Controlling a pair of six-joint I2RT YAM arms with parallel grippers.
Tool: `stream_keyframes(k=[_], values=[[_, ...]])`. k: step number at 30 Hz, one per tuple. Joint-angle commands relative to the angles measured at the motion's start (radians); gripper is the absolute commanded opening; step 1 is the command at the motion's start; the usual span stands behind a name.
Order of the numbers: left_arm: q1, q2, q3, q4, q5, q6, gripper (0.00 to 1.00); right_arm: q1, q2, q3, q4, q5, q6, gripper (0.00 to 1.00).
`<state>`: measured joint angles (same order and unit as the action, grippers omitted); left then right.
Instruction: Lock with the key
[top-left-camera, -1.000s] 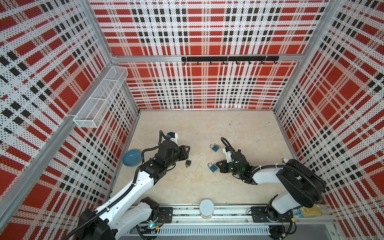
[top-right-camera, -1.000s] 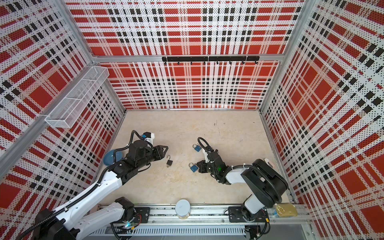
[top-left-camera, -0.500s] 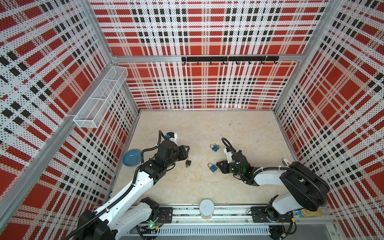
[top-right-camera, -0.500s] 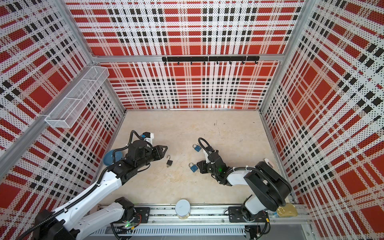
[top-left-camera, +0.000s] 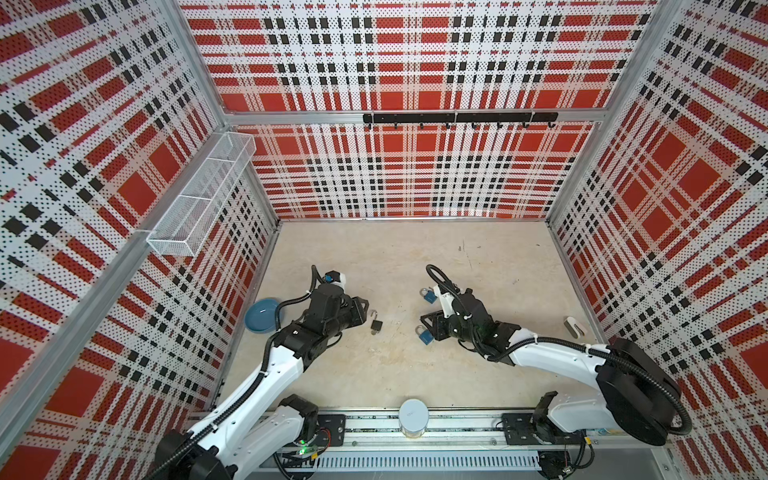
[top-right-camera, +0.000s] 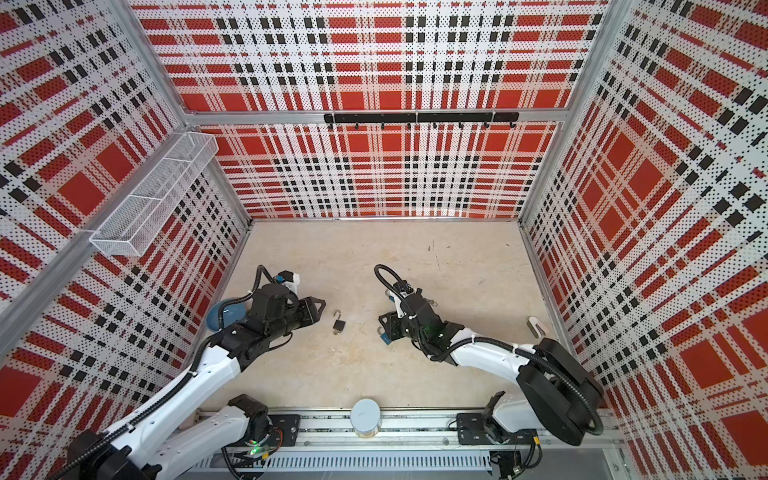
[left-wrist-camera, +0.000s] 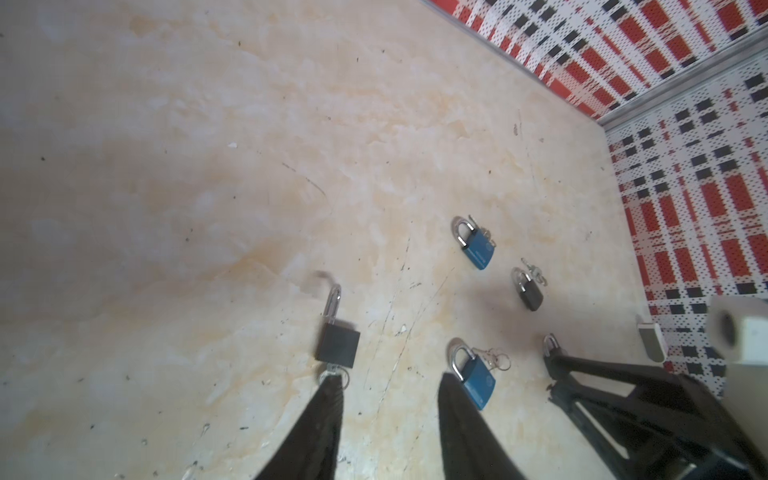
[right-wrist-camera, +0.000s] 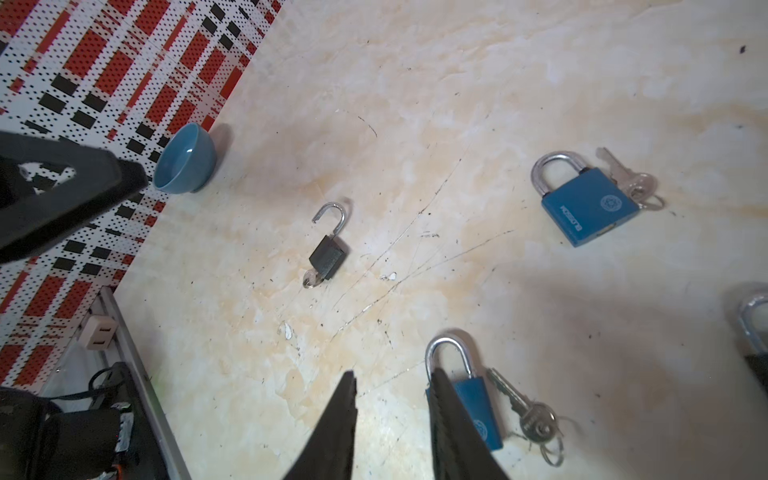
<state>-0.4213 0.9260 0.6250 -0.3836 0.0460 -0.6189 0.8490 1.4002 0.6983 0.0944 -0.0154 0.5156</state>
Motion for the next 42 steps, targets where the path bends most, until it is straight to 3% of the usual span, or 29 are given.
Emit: stream_keyframes(k=[1, 4, 11, 23, 30, 42], values=[[0.023, -0.055, -0.005, -0.055, -0.021, 0.019, 0.42, 0.070, 0.071, 0.111, -0.110, 0.094, -0.050, 0.35], [0.062, -0.101, 0.018, -0.114, -0.037, 0.020, 0.43, 0.120, 0.144, 0.189, -0.142, 0.149, -0.043, 0.41], [0.192, -0.197, 0.069, -0.240, -0.046, 0.017, 0.46, 0.190, 0.345, 0.376, -0.208, 0.193, 0.027, 0.46], [0.406, -0.294, 0.056, -0.256, 0.170, 0.019, 0.48, 0.280, 0.677, 0.708, -0.395, 0.376, 0.153, 0.50], [0.437, -0.326, 0.035, -0.212, 0.252, 0.007, 0.48, 0.288, 0.744, 0.805, -0.490, 0.461, 0.196, 0.53], [0.446, -0.319, 0.030, -0.181, 0.281, 0.002, 0.49, 0.288, 0.824, 0.902, -0.554, 0.468, 0.193, 0.54]])
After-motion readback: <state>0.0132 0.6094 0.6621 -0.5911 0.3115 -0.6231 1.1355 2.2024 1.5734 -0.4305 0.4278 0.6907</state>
